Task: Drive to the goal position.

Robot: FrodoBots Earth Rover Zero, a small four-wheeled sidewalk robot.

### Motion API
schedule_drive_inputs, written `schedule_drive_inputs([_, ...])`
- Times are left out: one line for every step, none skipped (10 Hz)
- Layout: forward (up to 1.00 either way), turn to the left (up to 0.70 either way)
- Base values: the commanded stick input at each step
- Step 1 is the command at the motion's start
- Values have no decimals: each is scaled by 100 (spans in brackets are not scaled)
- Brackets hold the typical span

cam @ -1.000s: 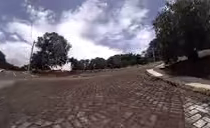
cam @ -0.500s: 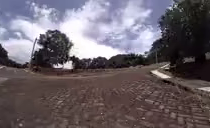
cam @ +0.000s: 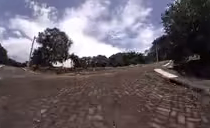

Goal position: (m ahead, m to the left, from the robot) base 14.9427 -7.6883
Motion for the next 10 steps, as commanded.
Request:
schedule_drive_inputs([100,0])
schedule_drive_inputs([100,0])
schedule_drive_inputs([100,0])
schedule_drive_inputs([100,0])
schedule_drive_inputs([100,0])
schedule_drive_inputs([100,0])
schedule_drive_inputs([100,0])
schedule_drive_inputs([100,0])
schedule_drive_inputs([100,0])
schedule_drive_inputs([100,0])
